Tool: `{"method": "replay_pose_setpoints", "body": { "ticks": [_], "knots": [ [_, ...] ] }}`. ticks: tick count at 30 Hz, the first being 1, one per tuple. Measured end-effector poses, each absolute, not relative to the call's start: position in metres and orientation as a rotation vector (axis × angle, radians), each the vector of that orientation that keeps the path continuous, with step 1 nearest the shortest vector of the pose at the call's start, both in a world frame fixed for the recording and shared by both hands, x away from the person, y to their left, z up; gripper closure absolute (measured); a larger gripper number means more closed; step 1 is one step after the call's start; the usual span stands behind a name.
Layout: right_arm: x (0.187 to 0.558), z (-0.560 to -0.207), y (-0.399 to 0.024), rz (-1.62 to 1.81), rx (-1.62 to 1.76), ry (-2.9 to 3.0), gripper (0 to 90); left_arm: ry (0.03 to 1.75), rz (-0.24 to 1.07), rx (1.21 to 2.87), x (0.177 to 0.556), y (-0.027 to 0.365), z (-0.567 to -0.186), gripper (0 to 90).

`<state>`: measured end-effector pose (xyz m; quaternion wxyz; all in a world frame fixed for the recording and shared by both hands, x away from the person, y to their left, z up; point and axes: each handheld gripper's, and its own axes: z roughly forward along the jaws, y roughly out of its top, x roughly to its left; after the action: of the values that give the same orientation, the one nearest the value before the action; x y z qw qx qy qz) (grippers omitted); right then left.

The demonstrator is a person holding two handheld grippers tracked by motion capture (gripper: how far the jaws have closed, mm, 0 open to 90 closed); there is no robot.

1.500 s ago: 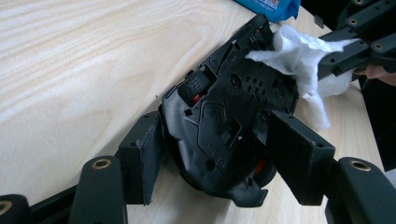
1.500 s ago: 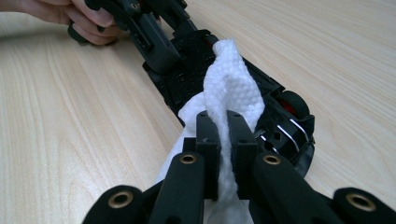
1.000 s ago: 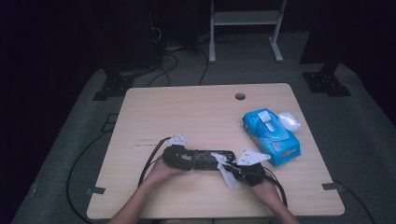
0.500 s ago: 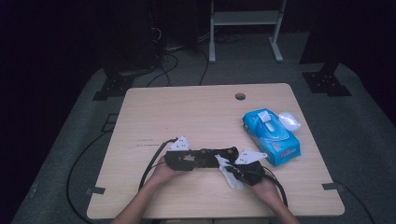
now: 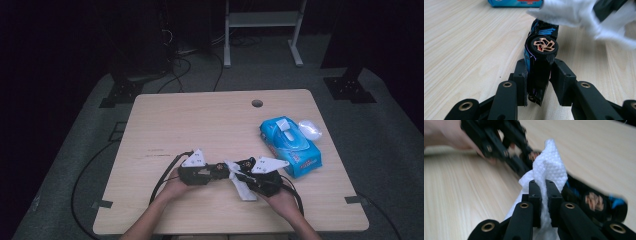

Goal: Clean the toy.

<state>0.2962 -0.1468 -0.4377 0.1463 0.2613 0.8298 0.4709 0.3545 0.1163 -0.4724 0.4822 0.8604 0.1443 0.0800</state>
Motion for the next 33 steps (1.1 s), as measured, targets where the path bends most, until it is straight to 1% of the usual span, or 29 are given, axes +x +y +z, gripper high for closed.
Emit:
{"method": "replay_pose_setpoints", "body": {
  "ticks": [5,8,14,21,25,27,33],
  "knots": [
    [0.308,-0.421,-0.134,1.352,0.763,2.355,84.5,0.328,0.210,2.103,0.353,0.117,-0.473,68.4],
    [0.320,-0.421,-0.122,1.323,0.786,2.368,84.5,0.310,0.225,2.108,0.352,0.118,-0.473,70.5],
    [0.332,-0.427,-0.093,1.283,0.759,2.438,84.6,0.311,0.255,2.107,0.352,0.126,-0.473,70.8],
    [0.341,-0.427,-0.103,1.254,0.851,2.395,84.7,0.309,0.257,2.103,0.352,0.128,-0.474,70.7],
    [0.333,-0.428,-0.088,1.326,0.787,2.430,84.6,0.310,0.256,2.101,0.352,0.128,-0.474,70.7],
    [0.331,-0.429,-0.080,1.301,0.742,2.429,84.6,0.316,0.250,2.101,0.352,0.129,-0.474,70.7],
    [0.338,-0.428,-0.093,1.292,0.826,2.391,84.7,0.315,0.243,2.097,0.352,0.129,-0.474,70.7]
  ]
}}
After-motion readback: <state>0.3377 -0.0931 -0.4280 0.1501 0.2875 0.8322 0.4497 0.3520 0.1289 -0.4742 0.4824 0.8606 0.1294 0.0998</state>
